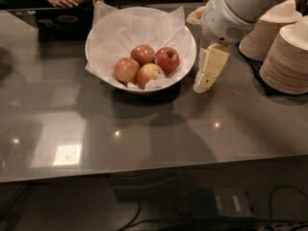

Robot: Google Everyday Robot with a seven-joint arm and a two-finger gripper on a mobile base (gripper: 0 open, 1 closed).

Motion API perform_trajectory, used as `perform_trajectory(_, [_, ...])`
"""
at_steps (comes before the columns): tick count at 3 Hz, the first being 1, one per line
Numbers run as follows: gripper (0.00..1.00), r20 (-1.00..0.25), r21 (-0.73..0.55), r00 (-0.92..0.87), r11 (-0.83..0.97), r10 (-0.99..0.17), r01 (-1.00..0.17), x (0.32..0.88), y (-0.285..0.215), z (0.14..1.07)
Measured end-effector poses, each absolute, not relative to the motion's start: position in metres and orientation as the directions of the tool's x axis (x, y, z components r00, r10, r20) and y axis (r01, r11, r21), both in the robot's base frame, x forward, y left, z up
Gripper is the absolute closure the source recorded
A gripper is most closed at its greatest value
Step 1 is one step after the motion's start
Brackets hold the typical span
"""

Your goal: Pick apple from white bowl

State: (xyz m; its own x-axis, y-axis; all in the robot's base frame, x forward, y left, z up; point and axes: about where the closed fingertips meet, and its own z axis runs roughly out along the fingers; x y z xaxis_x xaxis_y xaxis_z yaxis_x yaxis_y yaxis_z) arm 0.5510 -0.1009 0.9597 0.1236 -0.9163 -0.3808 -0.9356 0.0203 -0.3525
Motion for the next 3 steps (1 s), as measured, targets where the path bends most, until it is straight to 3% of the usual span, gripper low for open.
perform_trajectory(2, [0.02,-0.368,-0.435,0.232,-0.054,-0.9,-0.899,0.59,-0.071,0.954])
perform_trajectory(3, [0.12,-0.359,-0.466,0.273,-0.081,-0.892,-0.881,0.603,-0.064,0.951])
